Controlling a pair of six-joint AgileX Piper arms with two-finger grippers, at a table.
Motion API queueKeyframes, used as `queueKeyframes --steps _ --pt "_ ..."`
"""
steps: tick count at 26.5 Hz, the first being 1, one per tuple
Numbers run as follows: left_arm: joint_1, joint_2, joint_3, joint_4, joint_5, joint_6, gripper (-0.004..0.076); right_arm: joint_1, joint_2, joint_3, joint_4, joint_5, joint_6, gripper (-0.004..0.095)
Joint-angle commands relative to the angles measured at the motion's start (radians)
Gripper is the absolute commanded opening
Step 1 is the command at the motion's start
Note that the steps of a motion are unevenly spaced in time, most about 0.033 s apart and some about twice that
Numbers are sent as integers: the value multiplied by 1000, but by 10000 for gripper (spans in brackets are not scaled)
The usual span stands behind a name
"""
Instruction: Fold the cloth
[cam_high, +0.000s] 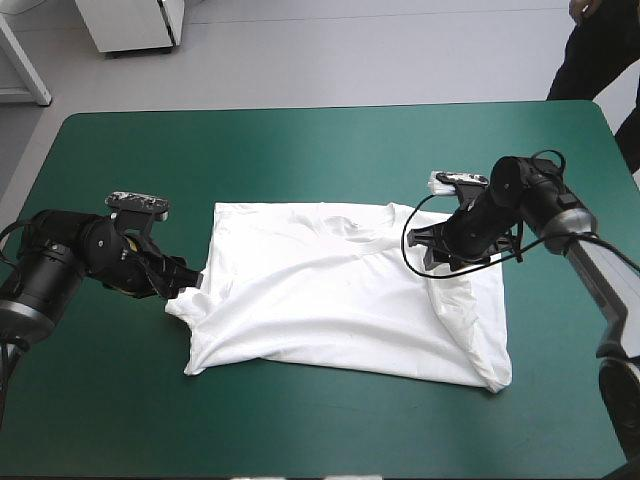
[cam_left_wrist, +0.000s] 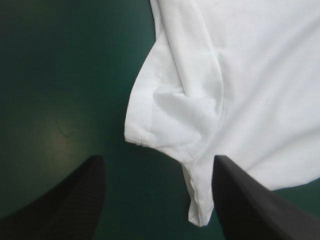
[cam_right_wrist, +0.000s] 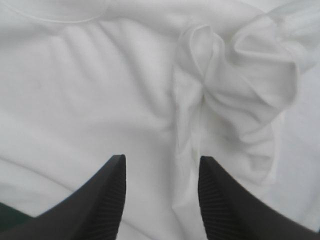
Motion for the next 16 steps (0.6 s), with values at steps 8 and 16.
queueKeyframes --steps 8,16 --pt "-2 -42 -15 6 21 -99 459 -1 -307 -8 -174 99 71 446" --pt "-2 -125 30 -49 105 -111 341 -1 -572 140 -170 99 182 446"
